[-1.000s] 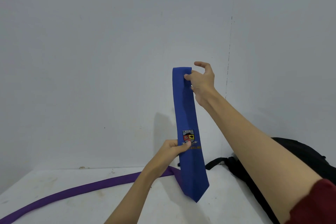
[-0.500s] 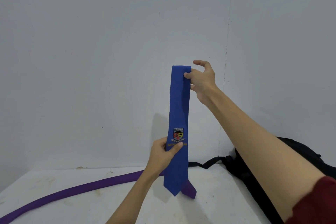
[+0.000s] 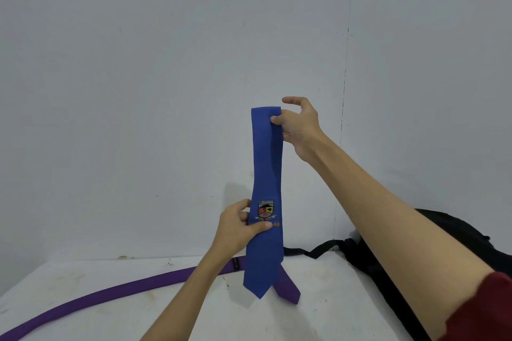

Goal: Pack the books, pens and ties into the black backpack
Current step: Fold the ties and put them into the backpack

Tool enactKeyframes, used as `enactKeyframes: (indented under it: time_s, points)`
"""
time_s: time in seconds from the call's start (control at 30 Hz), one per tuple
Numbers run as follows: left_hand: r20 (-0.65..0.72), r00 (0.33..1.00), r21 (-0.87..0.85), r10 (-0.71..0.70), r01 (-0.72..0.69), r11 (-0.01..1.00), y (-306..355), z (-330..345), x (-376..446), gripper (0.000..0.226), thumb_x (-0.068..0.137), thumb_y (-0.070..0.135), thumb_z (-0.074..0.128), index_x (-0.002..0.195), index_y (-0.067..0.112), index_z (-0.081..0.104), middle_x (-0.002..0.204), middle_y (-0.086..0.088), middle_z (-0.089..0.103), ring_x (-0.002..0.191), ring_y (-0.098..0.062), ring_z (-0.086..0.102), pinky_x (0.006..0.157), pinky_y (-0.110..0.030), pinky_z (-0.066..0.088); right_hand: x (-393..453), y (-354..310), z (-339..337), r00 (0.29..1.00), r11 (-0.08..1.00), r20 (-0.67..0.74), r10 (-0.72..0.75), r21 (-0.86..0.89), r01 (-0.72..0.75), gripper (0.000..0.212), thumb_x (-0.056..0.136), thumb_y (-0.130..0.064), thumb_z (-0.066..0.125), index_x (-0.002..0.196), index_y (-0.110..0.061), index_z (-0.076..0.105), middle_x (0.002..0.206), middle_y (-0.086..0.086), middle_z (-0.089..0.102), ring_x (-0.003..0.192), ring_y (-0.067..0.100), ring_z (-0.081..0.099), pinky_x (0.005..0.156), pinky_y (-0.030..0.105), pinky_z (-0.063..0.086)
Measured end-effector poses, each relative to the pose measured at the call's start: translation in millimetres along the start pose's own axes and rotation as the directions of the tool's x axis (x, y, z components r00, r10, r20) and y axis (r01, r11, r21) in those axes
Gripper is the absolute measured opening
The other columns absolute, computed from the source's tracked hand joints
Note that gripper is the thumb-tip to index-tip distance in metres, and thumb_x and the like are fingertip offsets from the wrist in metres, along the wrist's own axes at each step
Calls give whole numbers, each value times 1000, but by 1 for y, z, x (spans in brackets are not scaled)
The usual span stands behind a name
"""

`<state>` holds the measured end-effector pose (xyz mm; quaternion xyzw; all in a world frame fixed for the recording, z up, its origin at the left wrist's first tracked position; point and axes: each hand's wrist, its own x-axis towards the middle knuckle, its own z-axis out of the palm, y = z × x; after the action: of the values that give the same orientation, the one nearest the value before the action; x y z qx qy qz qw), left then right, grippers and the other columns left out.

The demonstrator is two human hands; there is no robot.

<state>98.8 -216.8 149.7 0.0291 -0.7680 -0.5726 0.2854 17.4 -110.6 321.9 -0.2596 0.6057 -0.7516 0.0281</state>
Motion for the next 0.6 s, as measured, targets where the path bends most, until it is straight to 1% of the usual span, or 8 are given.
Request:
enactKeyframes:
  time_s: [0.13, 0.2, 0.27, 0.3, 0.33, 0.47, 0.53, 0.6]
  points:
    - [-124, 991, 115, 50, -36, 993, 0, -3, 0, 25, 72, 36, 80, 83, 27, 59, 83, 0, 67, 76, -14, 65, 64, -29, 57, -2, 0, 3, 999, 1000, 32, 5, -4, -5, 43, 81, 8, 58, 110, -23, 49, 118, 17, 61, 84, 22, 57, 78, 36, 54]
    - [-278, 957, 19, 89, -87, 996, 8, -2, 2, 30, 81, 46, 66, 80, 19, 55, 79, -6, 59, 77, -23, 58, 63, -33, 54, -2, 1, 4, 999, 1000, 46, 7, -11, -7, 43, 81, 8, 58, 110, -24, 49, 118, 17, 61, 86, 23, 58, 79, 38, 54]
    - [-375, 925, -110, 71, -120, 987, 23, -3, 9, 16, 94, 36, 50, 86, 22, 52, 86, 1, 55, 83, -16, 53, 62, -25, 50, -3, 2, 5, 998, 1000, 66, 9, -13, -8, 43, 82, 8, 57, 110, -24, 49, 118, 17, 61, 85, 23, 58, 77, 37, 53]
    - [-371, 926, -116, 72, -123, 986, 30, -5, 14, 6, 95, 30, 49, 94, 25, 52, 94, 5, 55, 89, -14, 54, 65, -22, 49, -4, 2, 6, 997, 1000, 75, 8, -16, -7, 44, 82, 8, 57, 111, -23, 48, 117, 17, 61, 84, 23, 58, 76, 36, 53]
    - [-341, 937, -94, 80, -119, 988, 36, -8, 20, 10, 95, 25, 53, 104, 26, 51, 102, 6, 56, 96, -14, 55, 68, -20, 48, -4, 3, 6, 997, 1000, 81, 7, -22, -5, 44, 82, 8, 57, 112, -23, 48, 117, 17, 62, 85, 23, 58, 76, 36, 53]
    - [-188, 980, -20, 72, -77, 997, 48, -12, 38, 55, 87, 16, 65, 135, 23, 39, 124, 4, 53, 108, -18, 57, 73, -20, 50, -4, 6, 5, 997, 999, 82, 0, -40, 3, 44, 82, 7, 58, 111, -24, 48, 117, 16, 61, 92, 25, 59, 83, 40, 52]
    - [-166, 984, -37, 68, -75, 996, 52, -11, 43, 59, 87, 14, 66, 137, 22, 37, 122, 2, 55, 107, -19, 59, 73, -21, 52, -3, 6, 4, 996, 999, 84, 1, -38, 3, 44, 82, 7, 58, 111, -25, 49, 116, 16, 62, 92, 24, 58, 84, 41, 52]
    - [-161, 985, -36, 61, -68, 997, 53, -10, 47, 50, 87, 11, 64, 132, 19, 42, 113, -1, 62, 97, -17, 63, 69, -21, 53, -3, 6, 3, 996, 999, 86, -3, -43, 7, 43, 82, 7, 58, 110, -25, 49, 117, 15, 62, 93, 24, 58, 85, 42, 52]
